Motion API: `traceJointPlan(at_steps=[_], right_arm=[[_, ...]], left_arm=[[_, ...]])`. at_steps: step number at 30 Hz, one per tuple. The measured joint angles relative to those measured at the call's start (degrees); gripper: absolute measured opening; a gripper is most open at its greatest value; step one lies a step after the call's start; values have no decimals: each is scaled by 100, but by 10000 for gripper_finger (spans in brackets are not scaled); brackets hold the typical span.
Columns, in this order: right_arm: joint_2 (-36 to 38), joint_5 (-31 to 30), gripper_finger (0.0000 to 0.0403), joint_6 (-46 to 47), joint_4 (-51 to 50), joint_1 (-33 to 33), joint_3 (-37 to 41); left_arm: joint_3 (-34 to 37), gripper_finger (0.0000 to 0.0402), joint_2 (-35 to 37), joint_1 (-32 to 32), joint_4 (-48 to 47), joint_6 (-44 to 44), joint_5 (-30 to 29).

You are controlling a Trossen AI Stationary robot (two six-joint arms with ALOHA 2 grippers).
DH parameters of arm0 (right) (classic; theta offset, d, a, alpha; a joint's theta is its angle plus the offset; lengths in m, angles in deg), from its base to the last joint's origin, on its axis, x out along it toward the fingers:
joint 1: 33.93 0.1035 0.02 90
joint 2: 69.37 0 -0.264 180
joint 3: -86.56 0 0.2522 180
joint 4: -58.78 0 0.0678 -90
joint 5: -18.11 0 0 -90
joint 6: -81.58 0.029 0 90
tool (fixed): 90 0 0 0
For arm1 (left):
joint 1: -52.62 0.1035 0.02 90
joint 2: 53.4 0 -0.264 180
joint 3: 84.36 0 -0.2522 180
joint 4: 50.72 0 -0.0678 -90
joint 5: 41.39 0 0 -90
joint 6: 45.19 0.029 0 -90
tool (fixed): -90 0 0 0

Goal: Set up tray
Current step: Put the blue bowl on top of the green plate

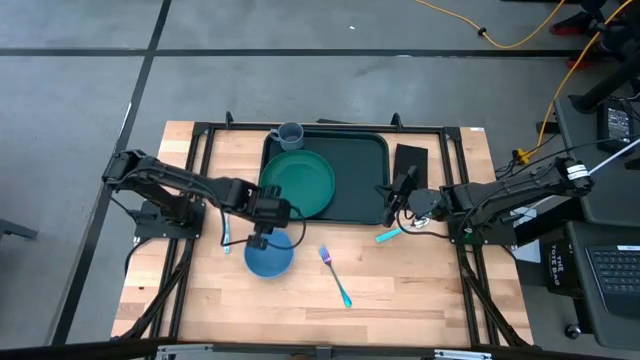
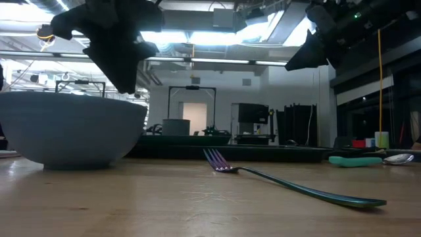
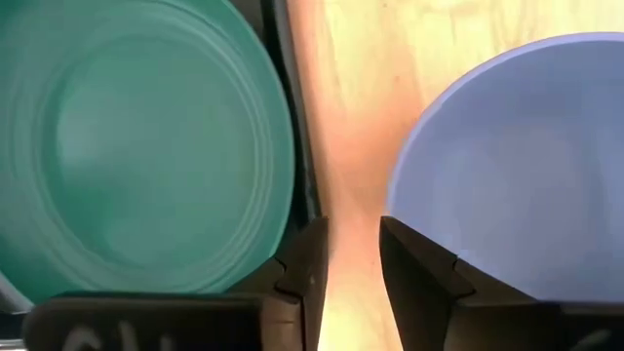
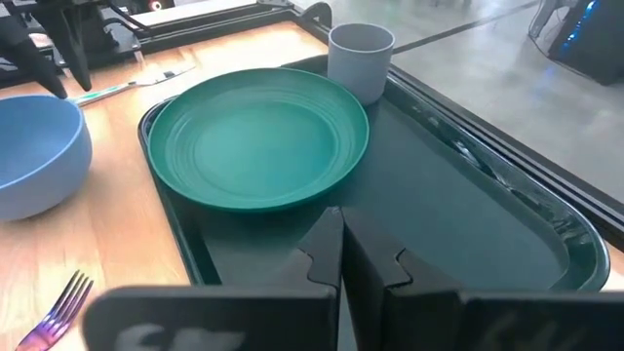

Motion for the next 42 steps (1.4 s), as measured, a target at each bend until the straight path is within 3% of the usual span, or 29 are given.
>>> traceJointPlan(at_steps=[11,33,42], right_arm=[[-3,-5,10,-12,-4,0,0],[-11,-24,10,-33,-4,-2,0],[-72,-109,10,-35,3,-2,-2]], left_arm=[[0,97,-312,-58,-28,-151,397],[240,92,-668,-40,32,-129,452],[280,87,-680,-40,50,301,410]])
